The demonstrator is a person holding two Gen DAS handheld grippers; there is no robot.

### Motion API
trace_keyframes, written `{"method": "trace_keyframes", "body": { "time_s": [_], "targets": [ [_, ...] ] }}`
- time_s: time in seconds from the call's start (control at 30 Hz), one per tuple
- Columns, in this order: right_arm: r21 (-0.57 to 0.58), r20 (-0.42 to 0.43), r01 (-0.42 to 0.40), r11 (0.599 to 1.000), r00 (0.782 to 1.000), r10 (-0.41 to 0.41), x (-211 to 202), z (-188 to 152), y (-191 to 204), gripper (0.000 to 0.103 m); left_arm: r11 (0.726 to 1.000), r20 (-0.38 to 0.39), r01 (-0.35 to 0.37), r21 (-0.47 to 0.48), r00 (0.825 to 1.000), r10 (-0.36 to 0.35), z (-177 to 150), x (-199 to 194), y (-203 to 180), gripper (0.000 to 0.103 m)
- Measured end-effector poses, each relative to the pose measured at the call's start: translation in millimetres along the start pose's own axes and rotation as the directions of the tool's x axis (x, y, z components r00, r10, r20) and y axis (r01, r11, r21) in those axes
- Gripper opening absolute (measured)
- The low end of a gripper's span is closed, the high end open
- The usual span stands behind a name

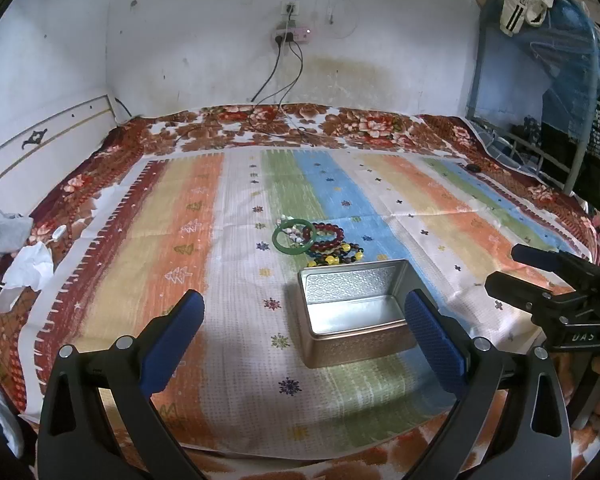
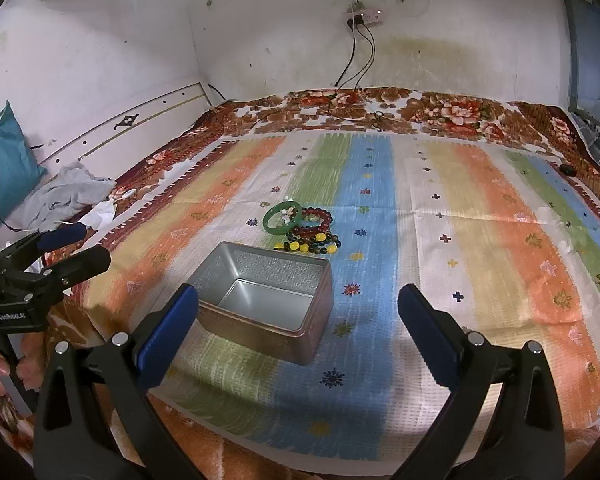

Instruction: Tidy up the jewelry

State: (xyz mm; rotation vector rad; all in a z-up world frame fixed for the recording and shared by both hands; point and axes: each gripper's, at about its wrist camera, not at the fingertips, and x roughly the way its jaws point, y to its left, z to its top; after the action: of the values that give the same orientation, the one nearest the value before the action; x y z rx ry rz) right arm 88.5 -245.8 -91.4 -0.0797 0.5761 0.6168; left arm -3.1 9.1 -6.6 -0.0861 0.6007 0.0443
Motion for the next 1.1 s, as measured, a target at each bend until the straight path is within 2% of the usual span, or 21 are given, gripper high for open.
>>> {"method": "trace_keyframes", "body": {
  "time_s": [0.6, 0.9, 1.1],
  "targets": [
    [0.024, -0.018, 0.007, 1.000, 1.000, -0.006, 6.3, 6.3, -4.2, 0.098, 1.000, -0.023, 0.018, -0.007, 1.000, -0.018, 1.7, 7.5, 3.0, 0.098],
    [0.061, -0.029, -0.009, 0.998, 1.000, 0.011, 16.5, 24.8, -16.1, 0.098, 0.999, -0.068, 0.035, -0.036, 0.997, -0.037, 21.2, 31.4, 1.2, 0.098],
    [0.052, -0.035, 0.030, 0.998, 0.999, -0.028, 33.0, 43.4, -17.7, 0.098, 0.997, -0.099, 0.026, -0.069, 0.995, -0.033, 38.6, 49.6, 9.2, 0.098]
  ]
}}
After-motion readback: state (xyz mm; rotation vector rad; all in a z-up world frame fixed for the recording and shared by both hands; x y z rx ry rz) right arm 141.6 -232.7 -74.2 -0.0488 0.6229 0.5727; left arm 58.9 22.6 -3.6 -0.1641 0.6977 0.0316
